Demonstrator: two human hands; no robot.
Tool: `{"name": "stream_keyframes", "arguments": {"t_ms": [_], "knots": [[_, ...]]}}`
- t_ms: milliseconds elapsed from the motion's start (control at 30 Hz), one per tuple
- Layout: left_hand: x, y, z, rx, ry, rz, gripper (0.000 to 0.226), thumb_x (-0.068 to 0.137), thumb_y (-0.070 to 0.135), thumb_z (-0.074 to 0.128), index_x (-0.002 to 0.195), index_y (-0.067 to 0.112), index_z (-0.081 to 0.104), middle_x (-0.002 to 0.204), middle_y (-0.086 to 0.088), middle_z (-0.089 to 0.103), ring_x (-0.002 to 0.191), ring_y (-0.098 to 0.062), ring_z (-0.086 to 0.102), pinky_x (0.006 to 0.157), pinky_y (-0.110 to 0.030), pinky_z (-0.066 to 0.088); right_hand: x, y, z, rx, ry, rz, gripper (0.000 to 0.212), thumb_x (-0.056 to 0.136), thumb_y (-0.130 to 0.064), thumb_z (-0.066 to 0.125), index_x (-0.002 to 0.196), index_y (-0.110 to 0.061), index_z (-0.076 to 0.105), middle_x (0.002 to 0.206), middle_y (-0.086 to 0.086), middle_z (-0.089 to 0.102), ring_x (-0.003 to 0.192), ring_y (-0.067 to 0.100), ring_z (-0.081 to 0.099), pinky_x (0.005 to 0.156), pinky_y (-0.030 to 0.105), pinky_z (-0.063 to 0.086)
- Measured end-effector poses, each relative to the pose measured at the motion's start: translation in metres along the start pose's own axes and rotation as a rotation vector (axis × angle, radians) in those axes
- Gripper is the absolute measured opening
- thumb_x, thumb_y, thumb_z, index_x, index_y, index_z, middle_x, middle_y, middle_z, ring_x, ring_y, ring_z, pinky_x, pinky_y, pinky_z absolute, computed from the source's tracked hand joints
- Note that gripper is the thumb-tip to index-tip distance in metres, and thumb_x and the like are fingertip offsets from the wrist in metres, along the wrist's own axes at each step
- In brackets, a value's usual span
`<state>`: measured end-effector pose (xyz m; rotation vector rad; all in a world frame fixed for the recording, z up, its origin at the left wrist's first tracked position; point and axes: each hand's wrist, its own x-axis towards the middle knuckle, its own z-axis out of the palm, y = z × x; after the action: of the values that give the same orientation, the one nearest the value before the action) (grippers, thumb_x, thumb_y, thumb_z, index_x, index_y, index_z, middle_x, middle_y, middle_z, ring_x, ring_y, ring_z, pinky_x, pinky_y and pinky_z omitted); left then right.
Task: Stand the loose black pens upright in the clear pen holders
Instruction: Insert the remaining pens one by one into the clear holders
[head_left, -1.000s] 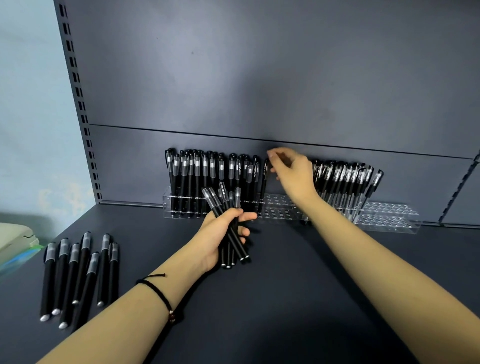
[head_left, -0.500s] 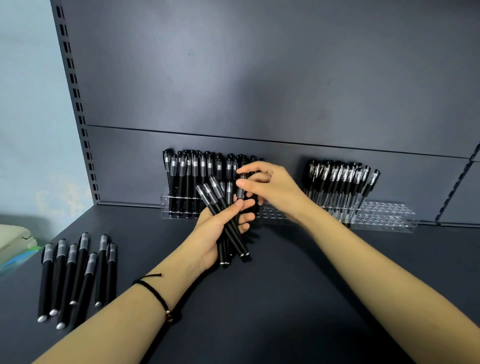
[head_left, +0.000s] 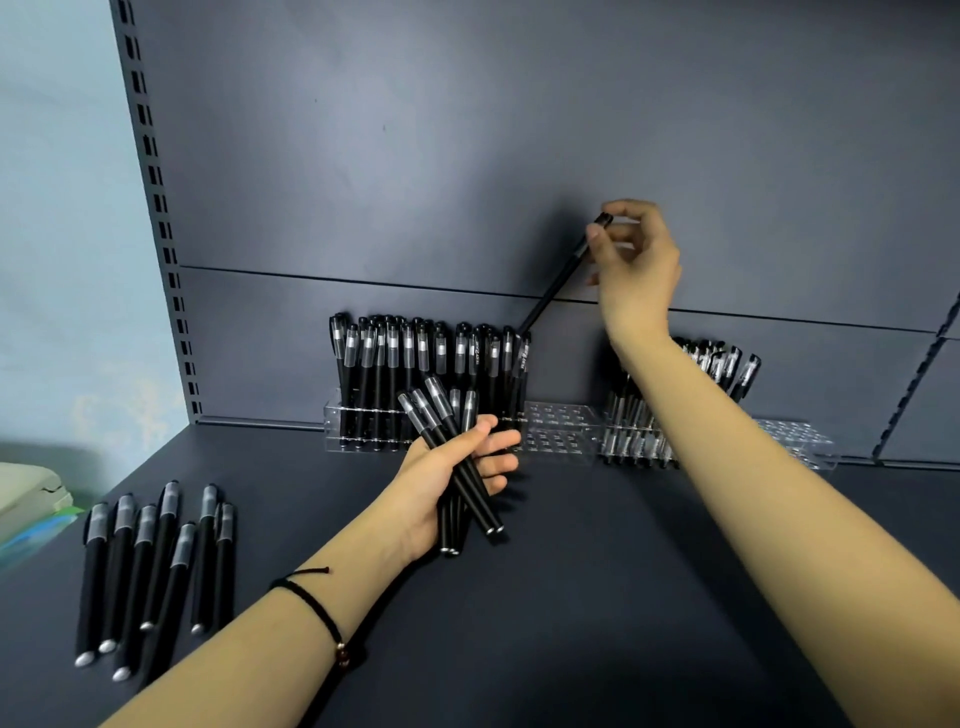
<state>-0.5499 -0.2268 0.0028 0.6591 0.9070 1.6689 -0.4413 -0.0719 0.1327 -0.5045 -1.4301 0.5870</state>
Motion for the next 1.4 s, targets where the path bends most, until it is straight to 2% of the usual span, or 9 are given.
{"name": "stream_keyframes", "arguments": {"t_ms": [133,333,467,833,933,1100,1233,1333,1400], "knots": [[0.000,0.000,-0.001,0.006,0.000,-0.002,0.019,0.093,0.015,0.059,0.109,0.006,0.064,0.090,-0.009,0.076,0.065,-0.013,0.071,0.057,-0.023,0.058,0.009,0.006,0.002,-0.057,0.004,-0.052,0.016,0.091,-0.006,0.062,0.098,-0.020,0.058,0.076,-0.007,0.059,0.055,-0.002,0.055,0.051,0.026,0.053],[-0.001,0.001,0.000,0.022,-0.003,0.006,0.018,0.093,0.015,0.060,0.108,0.005,0.065,0.084,-0.008,0.075,0.062,-0.012,0.069,0.056,-0.023,0.056,0.000,0.027,0.005,-0.092,-0.150,-0.036,0.018,0.091,-0.003,0.062,0.097,-0.019,0.057,0.076,-0.005,0.060,0.061,0.003,0.060,0.049,0.018,0.050],[-0.001,0.000,0.000,0.031,-0.015,0.004,0.017,0.093,0.016,0.060,0.107,0.006,0.065,0.081,-0.006,0.074,0.062,-0.012,0.068,0.055,-0.023,0.056,-0.011,0.042,0.006,-0.127,-0.269,-0.001,0.016,0.090,-0.004,0.063,0.097,-0.018,0.059,0.075,-0.002,0.063,0.063,0.013,0.060,0.048,0.017,0.050],[-0.001,-0.001,0.000,0.054,-0.022,0.001,0.016,0.092,0.017,0.062,0.103,0.007,0.067,0.080,-0.005,0.074,0.062,-0.011,0.067,0.056,-0.023,0.056,-0.020,0.055,0.007,-0.120,-0.352,0.100,0.015,0.090,-0.002,0.063,0.095,-0.017,0.059,0.078,-0.002,0.064,0.065,0.013,0.061,0.051,0.019,0.052],[0.000,-0.001,0.000,0.059,-0.024,0.003,0.016,0.091,0.017,0.062,0.103,0.007,0.067,0.081,-0.005,0.074,0.062,-0.011,0.067,0.056,-0.023,0.056,-0.027,0.058,0.007,-0.205,-0.443,0.115,0.005,0.094,-0.012,0.062,0.091,-0.015,0.064,0.078,-0.004,0.065,0.065,0.010,0.062,0.052,0.019,0.052],[0.000,-0.001,-0.002,0.074,-0.030,-0.021,0.019,0.093,0.020,0.061,0.108,0.009,0.067,0.080,-0.004,0.073,0.056,-0.010,0.062,0.051,-0.024,0.052,-0.039,0.052,0.007,-0.248,-0.479,0.257,0.042,0.102,-0.042,0.040,0.097,-0.016,0.073,0.088,-0.005,0.069,0.074,0.008,0.062,0.054,0.020,0.052],[-0.001,-0.001,0.000,0.110,-0.085,-0.017,0.033,0.092,0.024,0.059,0.118,0.005,0.057,0.066,0.000,0.063,0.043,-0.007,0.042,0.040,-0.019,0.037,-0.055,0.046,0.005,-0.381,-0.422,0.049,0.037,0.102,-0.034,0.043,0.105,-0.014,0.073,0.102,0.005,0.068,0.088,0.009,0.057,0.078,0.018,0.039],[0.000,-0.001,0.001,0.148,-0.099,-0.002,0.023,0.099,0.022,0.051,0.110,0.002,0.048,0.054,0.003,0.059,0.039,-0.006,0.038,0.038,-0.016,0.032,-0.076,0.028,0.002,-0.352,-0.426,-0.057,0.028,0.097,-0.034,0.053,0.098,-0.015,0.074,0.095,0.002,0.068,0.087,0.009,0.058,0.077,0.017,0.041],[0.000,0.000,0.001,0.105,-0.101,0.031,0.017,0.099,0.018,0.051,0.103,0.002,0.051,0.063,0.000,0.063,0.042,-0.007,0.041,0.037,-0.016,0.032,-0.091,0.016,0.001,-0.315,-0.585,-0.002,0.021,0.092,-0.034,0.061,0.093,-0.016,0.073,0.086,-0.002,0.069,0.078,0.006,0.059,0.074,0.020,0.045]]}}
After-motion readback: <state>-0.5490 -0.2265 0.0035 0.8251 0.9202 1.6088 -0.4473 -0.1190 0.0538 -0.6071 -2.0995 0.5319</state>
